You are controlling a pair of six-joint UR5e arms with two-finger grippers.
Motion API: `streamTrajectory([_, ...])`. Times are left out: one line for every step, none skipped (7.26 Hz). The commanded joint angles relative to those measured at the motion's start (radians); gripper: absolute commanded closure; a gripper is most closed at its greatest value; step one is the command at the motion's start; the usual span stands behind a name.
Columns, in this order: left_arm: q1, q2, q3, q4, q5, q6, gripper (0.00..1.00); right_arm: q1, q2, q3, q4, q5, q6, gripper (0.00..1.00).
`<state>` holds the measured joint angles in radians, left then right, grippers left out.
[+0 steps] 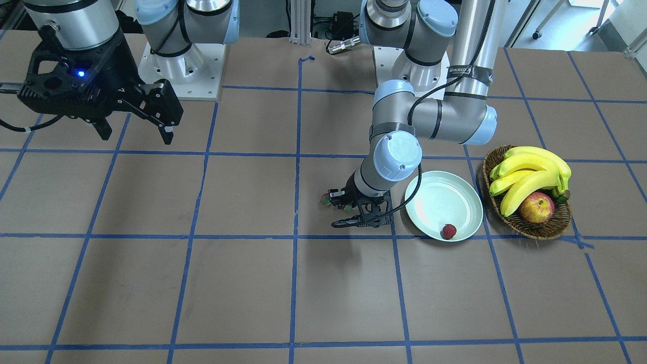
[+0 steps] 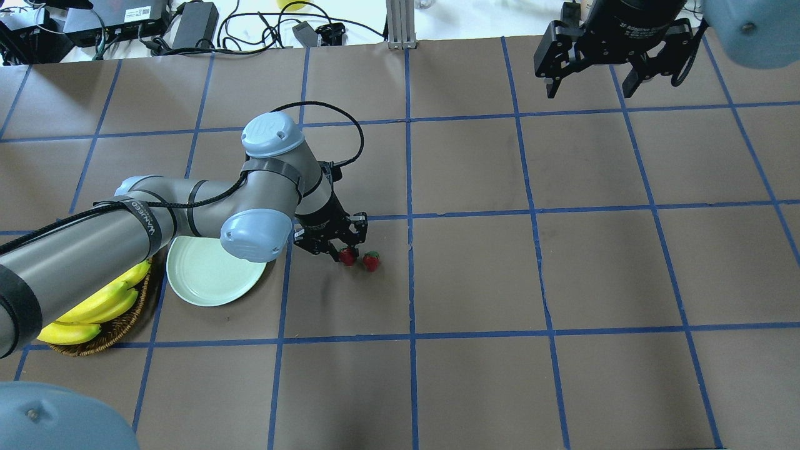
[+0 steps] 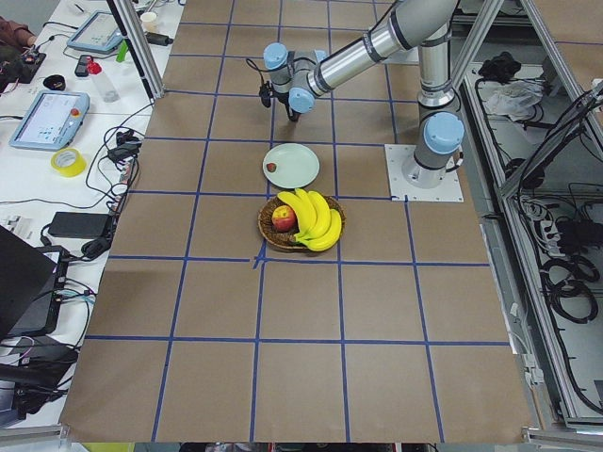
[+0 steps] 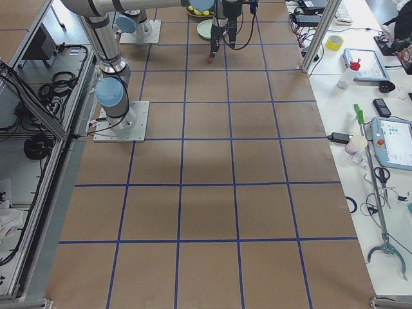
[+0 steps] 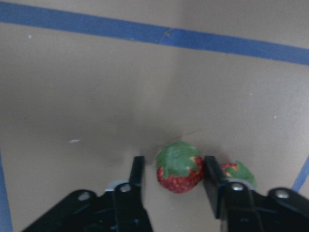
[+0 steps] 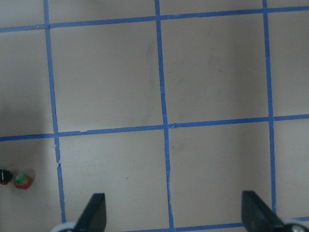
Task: Collect all strawberries into plate
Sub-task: 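Reach the left gripper back to the cluster and grasp a second strawberry, then carry the strawberry onto the plate and open the left gripper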
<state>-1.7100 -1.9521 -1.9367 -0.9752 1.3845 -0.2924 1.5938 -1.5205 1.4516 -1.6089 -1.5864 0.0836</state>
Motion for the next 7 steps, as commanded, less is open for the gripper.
streamTrajectory([0.001, -0.001, 0.027, 0.0, 0.001, -0.042, 1.0, 0.0, 0.0, 0.001, 0.0, 0.0, 0.001, 0.0])
streamTrajectory([0.006, 0.015, 0.085, -0.008, 0.025, -0.027, 1.0, 0.0, 0.002, 0.001, 0.0, 0.0, 0.001, 0.0])
streamTrajectory([0.007, 0.019, 0.149, -0.054, 0.141, 0.017, 1.0, 0.0, 0.0, 0.001, 0.0, 0.0, -0.001, 0.0])
streamTrajectory([0.042, 0.022, 0.189, -0.092, 0.187, 0.154, 1.0, 0.0, 0.0, 0.001, 0.0, 0.0, 0.001, 0.0])
streamTrajectory([0.14, 0.039, 0.197, -0.138, 0.194, 0.258, 1.0, 0.0, 0.0, 0.001, 0.0, 0.0, 0.001, 0.0])
streamTrajectory([0.209, 0.042, 0.187, -0.189, 0.2, 0.294, 1.0, 0.0, 0.0, 0.0, 0.0, 0.0, 0.001, 0.0])
streamTrajectory([0.246, 0.041, 0.182, -0.229, 0.23, 0.314, 1.0, 0.0, 0.0, 0.0, 0.0, 0.0, -0.001, 0.0])
